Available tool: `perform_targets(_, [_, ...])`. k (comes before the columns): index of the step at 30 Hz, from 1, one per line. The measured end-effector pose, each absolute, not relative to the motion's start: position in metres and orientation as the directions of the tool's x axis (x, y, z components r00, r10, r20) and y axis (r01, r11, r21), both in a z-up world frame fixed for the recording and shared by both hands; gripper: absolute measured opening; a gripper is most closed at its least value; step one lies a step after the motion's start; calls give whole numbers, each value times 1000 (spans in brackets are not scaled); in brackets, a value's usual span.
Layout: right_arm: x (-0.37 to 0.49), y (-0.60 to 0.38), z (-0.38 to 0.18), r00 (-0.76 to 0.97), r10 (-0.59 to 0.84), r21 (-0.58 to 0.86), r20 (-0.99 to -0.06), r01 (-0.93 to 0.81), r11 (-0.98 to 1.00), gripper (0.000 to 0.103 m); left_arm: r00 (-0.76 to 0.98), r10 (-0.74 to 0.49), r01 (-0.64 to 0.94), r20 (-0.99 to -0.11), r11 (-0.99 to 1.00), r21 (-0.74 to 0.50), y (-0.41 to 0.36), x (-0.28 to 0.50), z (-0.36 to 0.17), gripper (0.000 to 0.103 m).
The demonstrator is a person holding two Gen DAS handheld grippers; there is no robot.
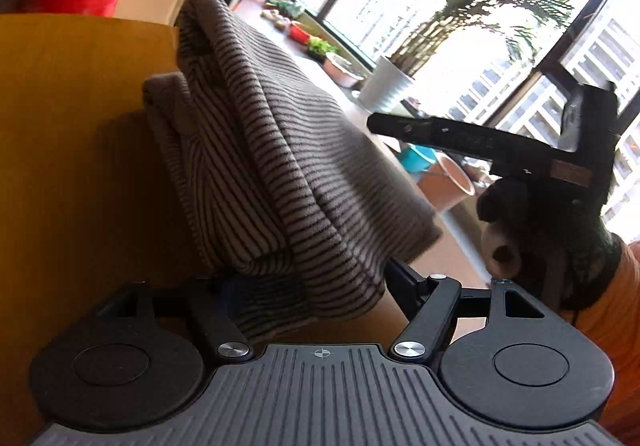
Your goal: Fold clothes
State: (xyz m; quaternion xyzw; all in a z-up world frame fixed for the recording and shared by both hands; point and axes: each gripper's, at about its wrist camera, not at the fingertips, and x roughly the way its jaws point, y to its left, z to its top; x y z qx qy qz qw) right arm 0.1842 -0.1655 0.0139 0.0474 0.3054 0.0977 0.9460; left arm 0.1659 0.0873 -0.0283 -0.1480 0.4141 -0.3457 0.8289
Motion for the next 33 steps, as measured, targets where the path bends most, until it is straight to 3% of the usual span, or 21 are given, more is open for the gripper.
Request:
perform_targets(2, [173,-161,13,789,242,155,-565,-187,970,64,393,-716,469,-577,696,-544,84,166,-30,65])
perform_targets(5, [166,-148,-7,757,239,118,-608,-212,970,69,395,-714,479,-578,697,-534,83,169,-29,64])
perform_targets(11, [168,-148,-16,762,236,118,-603,-207,971,79,447,-690,460,-569,723,-515,105,166,-18,59])
perform_targets(23, [156,-140,-6,797,203,25,-568,-230,973,80,557,-614,396,-559,788,-472,149,164,-2,50])
perform_targets(25, [150,-137,2,813,213,18,-542,-242,970,75,559,-598,377,-574,800,-467,151,166,-6,47])
perform_targets(27, [143,-132,12,816,256,33,-518,-280,960,57,549,-592,367,-590,805,-466,152,168,-12,44])
perform_targets(29, [138,-126,19,806,299,39,-510,-326,945,46,531,-603,374,-595,797,-474,147,168,-17,42])
perform_targets(33, [140,-116,12,770,300,7,-563,-358,934,47,501,-637,400,-585,770,-496,132,171,-20,39])
